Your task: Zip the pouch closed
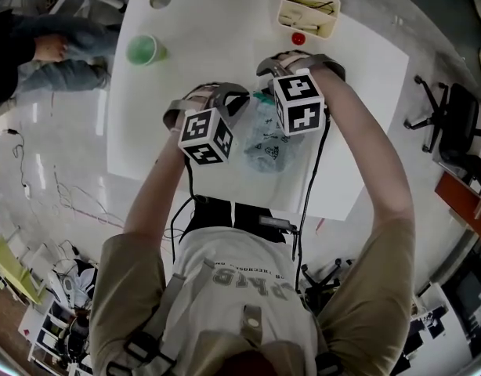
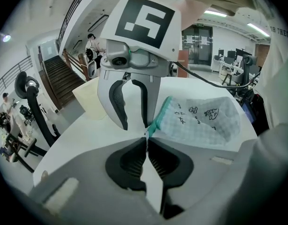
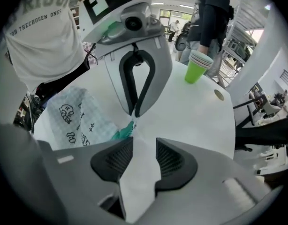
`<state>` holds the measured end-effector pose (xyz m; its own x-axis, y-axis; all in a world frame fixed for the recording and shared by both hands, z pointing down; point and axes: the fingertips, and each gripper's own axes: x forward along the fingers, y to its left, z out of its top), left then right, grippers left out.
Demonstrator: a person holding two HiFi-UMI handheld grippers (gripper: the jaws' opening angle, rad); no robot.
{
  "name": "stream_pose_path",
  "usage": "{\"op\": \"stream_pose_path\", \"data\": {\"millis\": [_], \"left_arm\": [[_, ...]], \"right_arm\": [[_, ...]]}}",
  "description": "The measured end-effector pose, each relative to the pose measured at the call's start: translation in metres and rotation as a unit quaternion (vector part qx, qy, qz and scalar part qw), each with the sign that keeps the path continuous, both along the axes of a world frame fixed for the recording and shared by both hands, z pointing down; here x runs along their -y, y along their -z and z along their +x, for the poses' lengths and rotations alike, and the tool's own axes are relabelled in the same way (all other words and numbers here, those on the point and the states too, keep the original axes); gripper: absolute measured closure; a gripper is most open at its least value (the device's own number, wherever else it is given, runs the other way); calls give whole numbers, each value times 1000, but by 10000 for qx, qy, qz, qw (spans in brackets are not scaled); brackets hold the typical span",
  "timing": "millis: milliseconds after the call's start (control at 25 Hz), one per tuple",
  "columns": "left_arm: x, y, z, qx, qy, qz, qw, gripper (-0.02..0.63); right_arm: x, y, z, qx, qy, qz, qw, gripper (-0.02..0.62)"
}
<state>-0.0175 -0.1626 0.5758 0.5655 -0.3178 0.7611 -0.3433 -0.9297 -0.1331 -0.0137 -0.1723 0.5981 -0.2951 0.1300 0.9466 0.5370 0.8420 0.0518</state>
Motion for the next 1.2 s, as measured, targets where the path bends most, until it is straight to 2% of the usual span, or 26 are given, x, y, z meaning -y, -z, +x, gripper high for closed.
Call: {"op": "stream_pose_path", "data": {"millis": [200,440,920,1040,1200], "left_arm": [[0,0,3,3,4,24,10000,583],[-1,-2,0,17,25,1,10000,583],[0,-2,1,-71,24,43,10000,584],[1,-1,2,-110,44,34,9999,584],[0,0,5,-118,30,18,9999,584]], "right_arm": [[-11,-8,1,-166,372,-69,9991,460],[-20,-12,1,-151,453,-109,9988,499],[-25,-14,1,-42,262,-245,9993,546],[-24,-13,2,35,218,-223,9995,589],[-24,-12,4,56,53,-351,9994,591]]}}
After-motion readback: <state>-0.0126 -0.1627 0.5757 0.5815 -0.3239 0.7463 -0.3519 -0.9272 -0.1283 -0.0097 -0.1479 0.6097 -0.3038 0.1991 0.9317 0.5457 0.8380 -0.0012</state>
